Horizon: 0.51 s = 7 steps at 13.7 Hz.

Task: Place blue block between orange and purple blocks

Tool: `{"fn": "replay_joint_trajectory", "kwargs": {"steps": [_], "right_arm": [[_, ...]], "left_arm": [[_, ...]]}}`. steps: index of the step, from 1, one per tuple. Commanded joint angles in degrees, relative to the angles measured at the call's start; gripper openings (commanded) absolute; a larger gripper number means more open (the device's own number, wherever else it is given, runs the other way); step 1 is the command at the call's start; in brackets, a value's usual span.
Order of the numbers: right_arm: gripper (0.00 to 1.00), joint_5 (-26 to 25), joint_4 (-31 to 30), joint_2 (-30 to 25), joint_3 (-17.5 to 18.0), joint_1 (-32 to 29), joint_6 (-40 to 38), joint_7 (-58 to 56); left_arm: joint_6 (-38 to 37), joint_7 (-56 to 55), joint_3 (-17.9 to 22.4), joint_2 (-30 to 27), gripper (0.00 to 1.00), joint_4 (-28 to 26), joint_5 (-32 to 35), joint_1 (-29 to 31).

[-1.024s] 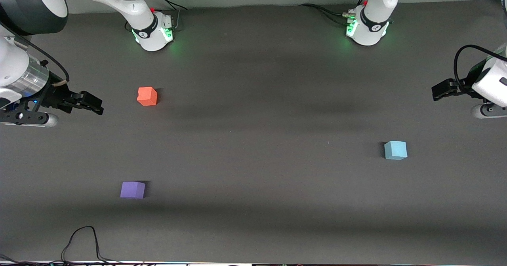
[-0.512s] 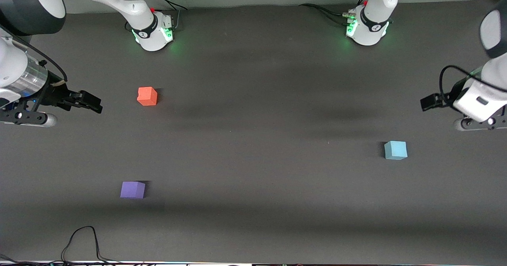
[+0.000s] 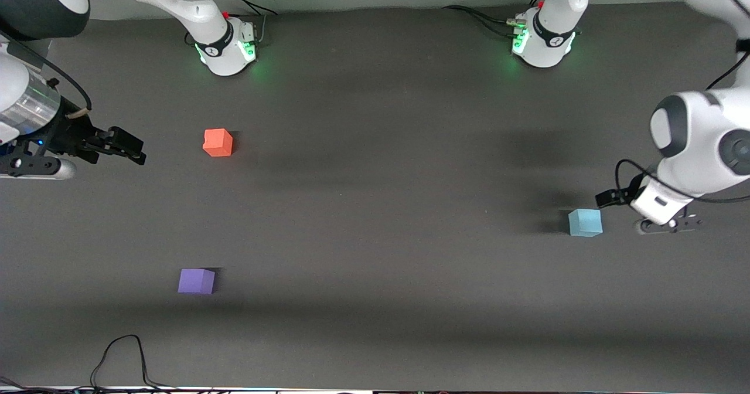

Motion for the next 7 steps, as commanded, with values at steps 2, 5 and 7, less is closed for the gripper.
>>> {"fn": "replay_joint_trajectory", "kwargs": {"steps": [2,5,7], "right_arm": [[1.0,1.56,-2.34,-1.47,-1.45,0.08,0.99,-1.87],[1.0,1.65,-2.25,-1.47,-1.62,0.08,1.17,-2.58],[1.0,1.73,-3.39,-1.12,-1.8,-0.62,1.17,-4.76]], "left_arm": [[9.0,0.62,-0.01,4.61,1.0,-2.59,-1.25,-0.11],[12.26,0.62,-0.1,7.34,1.0,-2.5,-3.18,-0.2],[14.02,0.62,-0.27,8.4,1.0,-2.5,-3.27,-0.29]]}}
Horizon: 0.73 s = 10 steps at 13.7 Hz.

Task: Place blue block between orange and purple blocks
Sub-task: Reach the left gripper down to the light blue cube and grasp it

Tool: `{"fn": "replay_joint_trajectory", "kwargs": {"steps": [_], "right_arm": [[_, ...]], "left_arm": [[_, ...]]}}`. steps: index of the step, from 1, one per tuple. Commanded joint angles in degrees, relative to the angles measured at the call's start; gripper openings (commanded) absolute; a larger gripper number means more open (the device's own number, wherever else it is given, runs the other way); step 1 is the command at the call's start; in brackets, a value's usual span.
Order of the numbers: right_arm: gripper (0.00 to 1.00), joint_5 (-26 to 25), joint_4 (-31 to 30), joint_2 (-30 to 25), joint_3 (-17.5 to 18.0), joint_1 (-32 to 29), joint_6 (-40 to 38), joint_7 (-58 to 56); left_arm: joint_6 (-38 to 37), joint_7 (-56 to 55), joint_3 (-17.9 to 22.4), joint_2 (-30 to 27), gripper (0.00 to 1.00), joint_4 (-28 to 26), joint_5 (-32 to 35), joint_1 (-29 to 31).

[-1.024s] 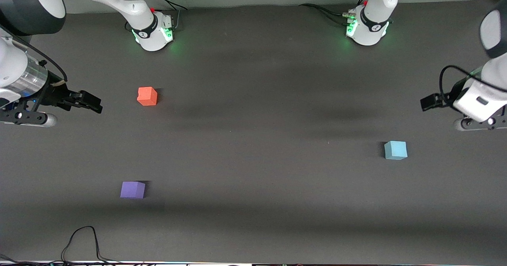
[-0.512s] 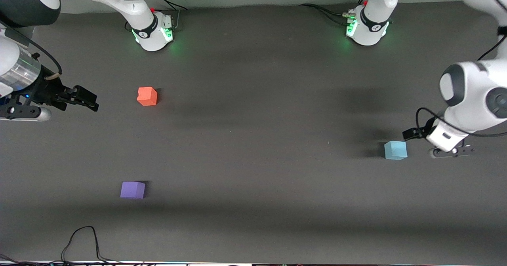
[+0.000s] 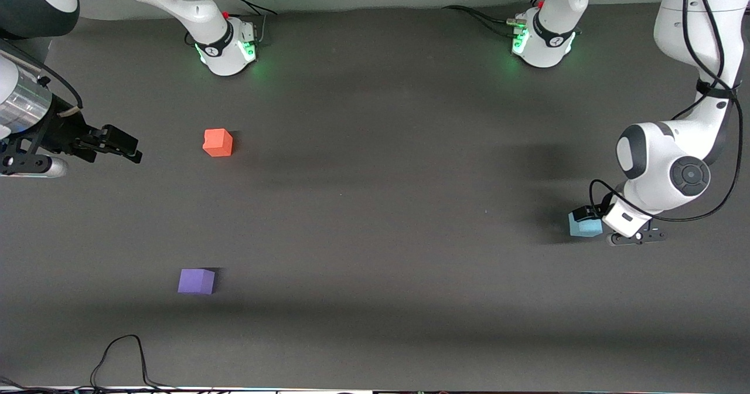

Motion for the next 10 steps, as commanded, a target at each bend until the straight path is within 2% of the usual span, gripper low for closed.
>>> {"fn": "replay_joint_trajectory", "kwargs": {"steps": [1,7,8,9,10], "right_arm": [[1.0,1.05,-2.35,-0.78,0.01,-1.29,1.49,-3.63],[1.0,0.97,-2.8,-0.87,0.36,-2.62,1.59,-3.9],[1.0,1.05,-2.8,-0.7,0.71,-4.01,1.59,-3.9],[1.0,1.05,-2.8,-0.52,2.63,-5.33,1.59,-4.16],[1.0,1.05,-2.88,-0.52,3.87,-6.74,1.59,-4.17]], "left_arm": [[3.16,0.62,0.0,1.41,1.0,-0.57,-1.4,-0.29],[5.63,0.62,-0.18,3.08,0.98,-0.57,-1.49,-0.29],[5.55,1.23,-0.18,3.08,0.85,-0.57,-1.4,-0.2],[5.46,1.76,-0.18,3.0,0.5,-0.57,-1.4,-0.03],[4.76,2.03,-0.09,2.21,0.25,-0.66,-1.4,-0.11]]}}
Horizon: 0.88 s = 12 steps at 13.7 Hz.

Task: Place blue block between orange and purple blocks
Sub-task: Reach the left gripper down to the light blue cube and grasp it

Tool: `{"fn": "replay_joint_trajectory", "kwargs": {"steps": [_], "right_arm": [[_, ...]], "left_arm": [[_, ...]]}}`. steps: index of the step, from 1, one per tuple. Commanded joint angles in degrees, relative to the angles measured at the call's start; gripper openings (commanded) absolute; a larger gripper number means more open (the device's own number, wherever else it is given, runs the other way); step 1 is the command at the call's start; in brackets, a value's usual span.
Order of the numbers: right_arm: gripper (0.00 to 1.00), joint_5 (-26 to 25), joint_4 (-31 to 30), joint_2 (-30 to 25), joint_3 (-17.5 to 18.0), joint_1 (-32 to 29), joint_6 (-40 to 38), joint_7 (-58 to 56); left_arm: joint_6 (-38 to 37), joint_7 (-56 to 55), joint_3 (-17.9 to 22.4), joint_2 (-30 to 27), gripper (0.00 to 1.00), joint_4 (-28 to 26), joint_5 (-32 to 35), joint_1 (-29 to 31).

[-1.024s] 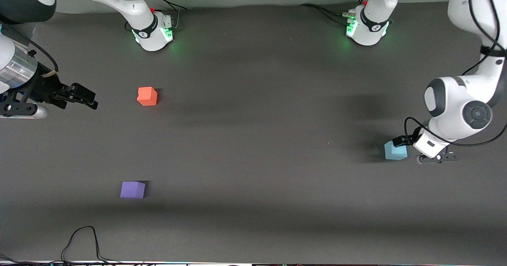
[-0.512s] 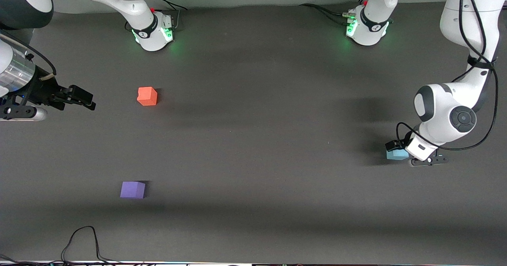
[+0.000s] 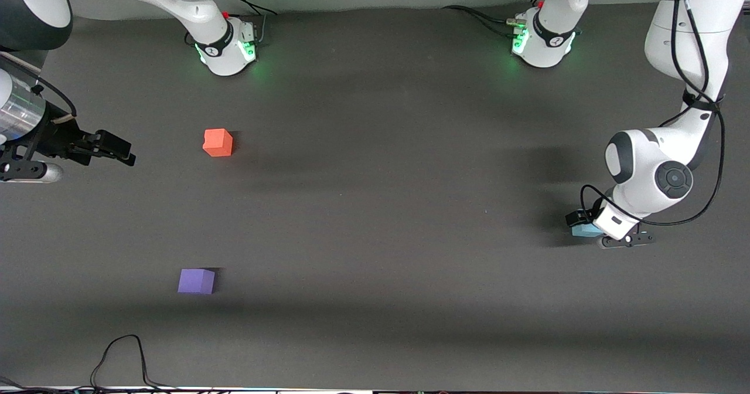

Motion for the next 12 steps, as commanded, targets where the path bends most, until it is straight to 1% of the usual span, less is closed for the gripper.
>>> {"fn": "replay_joint_trajectory", "kwargs": {"steps": [1,2,3,4,8,9,11,12], "right_arm": [[1.0,0.98,-0.79,-0.75,2.89,-2.59,0.62,-1.31],[1.0,0.98,-0.79,-0.92,2.89,-1.89,0.62,-1.31],[1.0,0.98,-0.79,-1.1,2.8,-1.37,0.53,-1.31],[1.0,0.98,-0.79,-1.28,2.8,-1.36,0.44,-1.31],[1.0,0.98,-0.71,-1.45,2.71,-1.1,0.44,-1.31],[1.0,0.98,-0.79,-1.45,2.63,-1.01,0.44,-1.31],[1.0,0.98,-0.88,-1.37,2.45,-0.92,0.53,-1.39],[1.0,0.98,-0.97,-1.28,2.45,-0.83,0.62,-1.39]], "left_arm": [[-1.0,1.82,0.19,-2.46,0.25,-1.02,-0.82,-0.11],[-1.18,2.34,0.19,-4.13,0.27,-1.81,-0.73,-0.02],[-4.22,3.82,0.28,-6.84,0.27,-1.99,-0.73,-0.02],[-9.82,3.66,0.28,-10.52,0.28,-1.9,-0.73,-0.11],[-33.9,3.31,0.45,-29.32,0.29,-1.21,-0.73,-0.11],[-38.75,3.31,0.54,-33.89,0.29,-1.2,-0.73,-0.11],[-45.27,3.14,0.45,-40.68,0.29,-0.76,-0.73,-0.2],[-47.65,3.05,0.37,-42.71,0.32,-0.76,-0.73,-0.2]]}}
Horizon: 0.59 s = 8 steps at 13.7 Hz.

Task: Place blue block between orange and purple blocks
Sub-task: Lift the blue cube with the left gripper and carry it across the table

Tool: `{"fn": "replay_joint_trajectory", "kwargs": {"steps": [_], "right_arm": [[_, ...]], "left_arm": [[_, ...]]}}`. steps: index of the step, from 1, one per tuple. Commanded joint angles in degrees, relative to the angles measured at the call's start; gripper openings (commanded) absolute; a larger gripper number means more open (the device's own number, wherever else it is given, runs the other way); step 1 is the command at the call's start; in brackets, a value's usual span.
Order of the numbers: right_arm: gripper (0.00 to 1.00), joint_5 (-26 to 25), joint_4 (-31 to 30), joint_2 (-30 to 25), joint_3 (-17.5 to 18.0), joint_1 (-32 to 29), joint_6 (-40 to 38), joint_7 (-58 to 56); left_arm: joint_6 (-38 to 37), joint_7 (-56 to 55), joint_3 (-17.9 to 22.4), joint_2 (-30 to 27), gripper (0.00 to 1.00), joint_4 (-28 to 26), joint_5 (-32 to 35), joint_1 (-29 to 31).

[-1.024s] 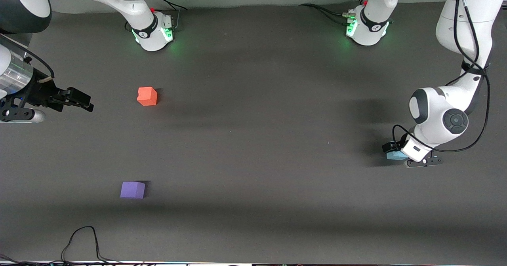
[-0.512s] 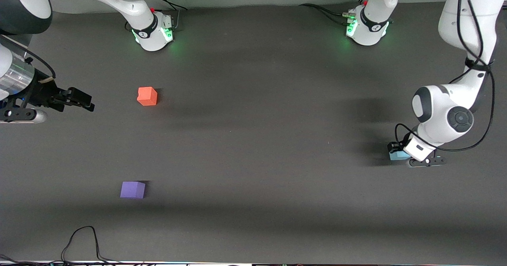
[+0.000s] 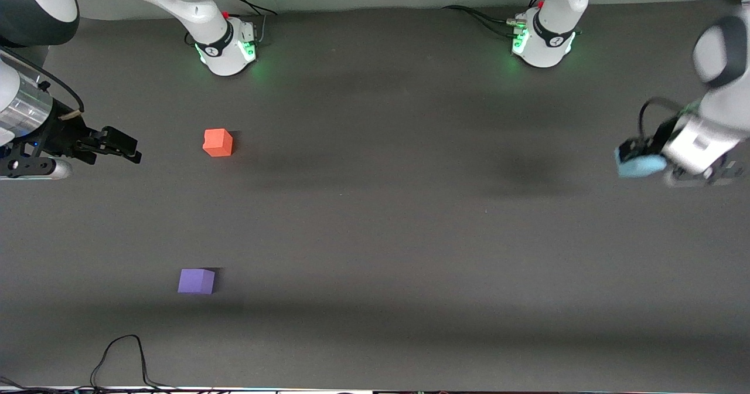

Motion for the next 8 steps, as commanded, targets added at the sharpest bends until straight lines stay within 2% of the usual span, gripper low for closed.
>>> {"fn": "replay_joint_trajectory", "kwargs": {"steps": [1,3,4,6,8], "right_arm": [[1.0,0.86,-0.92,-0.7,-0.53,0.74,0.63,-1.21],[1.0,0.86,-0.92,-0.7,-0.61,1.53,0.72,-1.12],[1.0,0.86,-0.92,-0.7,-0.61,1.53,0.72,-1.12],[1.0,0.86,-1.0,-0.7,-0.7,1.53,0.72,-1.12],[1.0,0.86,-0.92,-0.7,-0.7,1.44,0.72,-1.12]], "left_arm": [[-4.7,0.95,0.29,-6.34,0.32,-2.28,-0.66,-0.13],[-6.03,-1.49,-0.15,-7.23,0.32,-2.19,-0.75,-0.73],[-6.29,-5.51,-1.72,-7.58,0.32,-2.19,-0.75,-2.04],[-6.74,-20.76,-10.21,-5.84,0.3,1.74,-0.84,-5.12],[-5.69,-39.47,-19.97,0.99,0.3,7.8,-2.76,-7.32]]}}
